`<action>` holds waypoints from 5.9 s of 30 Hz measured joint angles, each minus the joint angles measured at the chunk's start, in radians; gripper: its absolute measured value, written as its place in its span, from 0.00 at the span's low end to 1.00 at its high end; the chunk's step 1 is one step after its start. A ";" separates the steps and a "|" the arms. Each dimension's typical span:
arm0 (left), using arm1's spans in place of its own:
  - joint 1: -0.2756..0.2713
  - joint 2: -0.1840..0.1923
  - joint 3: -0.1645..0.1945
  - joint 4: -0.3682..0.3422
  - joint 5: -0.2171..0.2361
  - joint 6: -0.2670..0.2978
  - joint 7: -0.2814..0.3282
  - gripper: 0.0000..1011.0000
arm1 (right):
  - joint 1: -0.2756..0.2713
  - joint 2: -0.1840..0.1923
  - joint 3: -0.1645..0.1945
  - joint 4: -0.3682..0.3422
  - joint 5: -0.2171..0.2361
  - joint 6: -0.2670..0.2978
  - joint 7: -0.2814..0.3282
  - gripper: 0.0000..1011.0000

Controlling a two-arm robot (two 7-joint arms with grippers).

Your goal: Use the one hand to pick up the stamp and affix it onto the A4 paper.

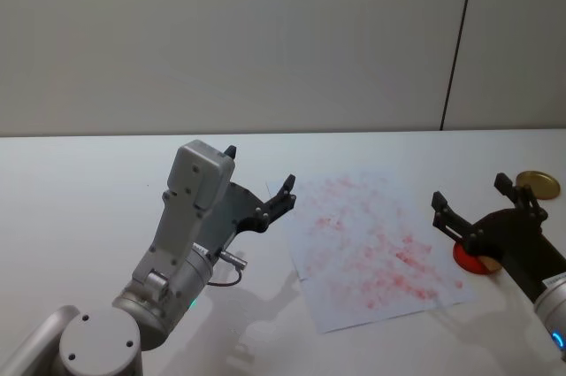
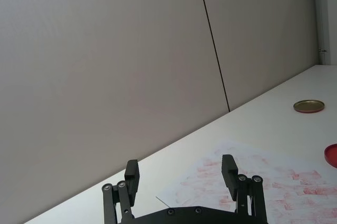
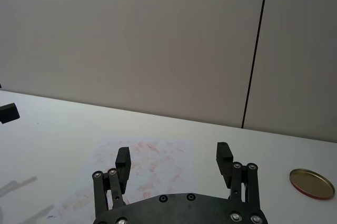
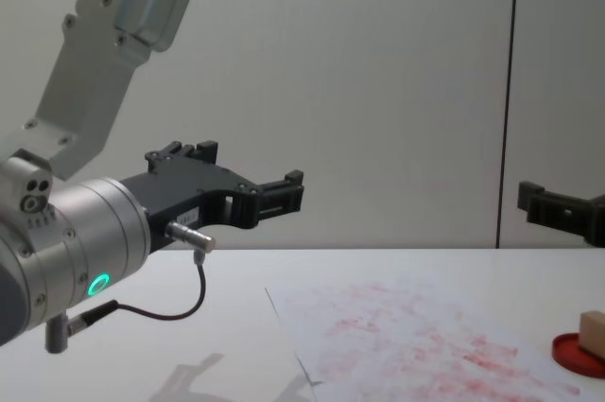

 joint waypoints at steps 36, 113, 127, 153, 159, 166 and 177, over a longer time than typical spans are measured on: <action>0.000 0.000 0.000 0.000 0.000 0.000 0.000 0.98 | 0.010 0.014 0.019 0.036 0.018 0.020 0.024 0.99; 0.000 0.000 0.000 0.000 0.000 0.000 0.000 0.98 | 0.111 -0.004 0.033 0.335 -0.022 0.040 0.120 0.22; 0.000 0.000 0.000 0.000 0.000 0.000 0.000 0.98 | 0.111 -0.018 0.006 0.281 -0.069 -0.018 0.196 0.22; 0.000 0.000 0.000 0.000 0.000 0.000 0.000 0.98 | 0.109 -0.079 -0.071 0.252 -0.075 0.016 0.305 0.22; 0.000 0.000 0.000 0.000 0.000 0.000 0.000 0.98 | 0.103 -0.083 -0.082 0.263 -0.081 0.024 0.310 0.22; 0.000 0.000 0.000 0.000 0.000 0.000 0.000 0.98 | 0.092 -0.085 -0.093 0.274 -0.091 0.029 0.314 0.22; 0.000 0.000 0.000 0.000 0.000 0.000 0.000 0.98 | 0.082 -0.084 -0.103 0.287 -0.108 0.039 0.319 0.22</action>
